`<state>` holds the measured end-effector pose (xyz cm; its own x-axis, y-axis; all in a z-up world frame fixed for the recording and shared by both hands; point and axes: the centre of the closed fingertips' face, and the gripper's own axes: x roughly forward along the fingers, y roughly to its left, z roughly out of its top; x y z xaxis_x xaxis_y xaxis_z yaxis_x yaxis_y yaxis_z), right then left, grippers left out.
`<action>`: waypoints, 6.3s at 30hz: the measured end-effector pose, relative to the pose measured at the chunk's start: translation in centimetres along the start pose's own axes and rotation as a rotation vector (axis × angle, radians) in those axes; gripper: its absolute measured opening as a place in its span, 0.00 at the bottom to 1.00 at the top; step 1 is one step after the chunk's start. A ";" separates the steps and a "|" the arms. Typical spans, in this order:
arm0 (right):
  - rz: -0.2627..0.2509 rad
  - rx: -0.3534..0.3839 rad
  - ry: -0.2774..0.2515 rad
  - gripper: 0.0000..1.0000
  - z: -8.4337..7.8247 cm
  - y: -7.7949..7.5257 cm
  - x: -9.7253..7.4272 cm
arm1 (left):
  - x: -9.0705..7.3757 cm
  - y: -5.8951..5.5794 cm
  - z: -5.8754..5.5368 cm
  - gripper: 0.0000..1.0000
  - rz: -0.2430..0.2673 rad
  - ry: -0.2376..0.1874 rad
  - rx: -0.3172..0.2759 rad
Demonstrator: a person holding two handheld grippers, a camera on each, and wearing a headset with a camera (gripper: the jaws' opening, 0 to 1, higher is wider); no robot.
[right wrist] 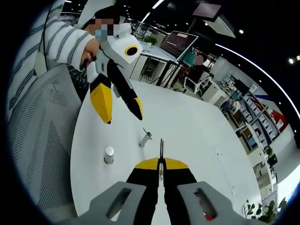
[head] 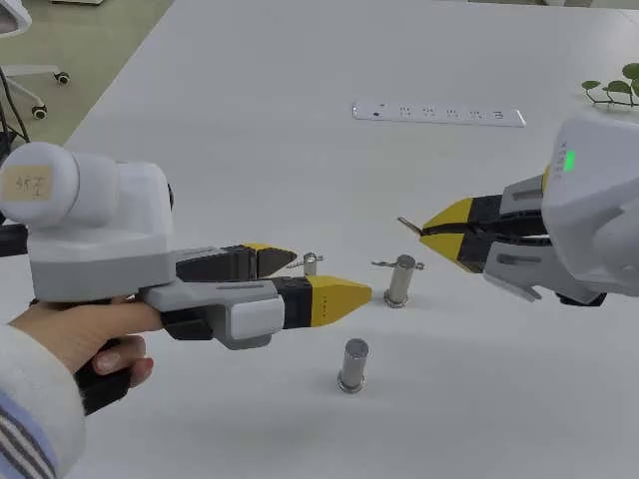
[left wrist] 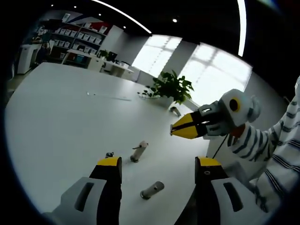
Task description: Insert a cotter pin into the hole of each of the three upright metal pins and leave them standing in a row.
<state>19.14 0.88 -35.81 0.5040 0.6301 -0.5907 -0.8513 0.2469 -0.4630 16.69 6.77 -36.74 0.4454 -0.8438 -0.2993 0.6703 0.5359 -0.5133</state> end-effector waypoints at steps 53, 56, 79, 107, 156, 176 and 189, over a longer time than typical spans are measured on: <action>0.089 -0.193 -0.019 0.00 2.7 4.3 0.6 | 1.6 -2.5 -0.1 0.00 -0.131 0.071 -0.060; 0.091 -0.199 -0.017 0.00 2.7 4.5 0.6 | 1.7 -2.5 -0.3 0.00 -0.126 0.085 -0.046; 0.090 -0.151 -0.020 0.00 2.4 4.5 0.0 | 2.0 -2.8 -0.5 0.05 -0.149 0.045 -0.180; 0.122 -0.080 -0.007 0.12 1.6 5.2 0.5 | 1.6 -2.2 -0.9 0.00 -0.109 0.091 -0.090; 0.434 0.287 -0.107 0.00 0.7 9.7 -0.9 | -0.2 -5.6 -4.5 0.00 -0.301 0.290 0.675; 0.374 0.333 -0.066 0.00 -1.8 9.6 -0.6 | 0.9 -2.8 -5.7 0.15 -0.216 0.344 0.606; 0.331 0.354 0.019 0.00 -5.9 9.4 0.5 | 2.4 -0.5 -6.7 0.23 -0.140 0.417 0.619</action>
<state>12.21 -0.79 -44.34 0.1979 0.7045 -0.6816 -0.9620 0.2732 0.0030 13.42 4.31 -42.56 0.1522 -0.7798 -0.6072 0.9696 0.2368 -0.0610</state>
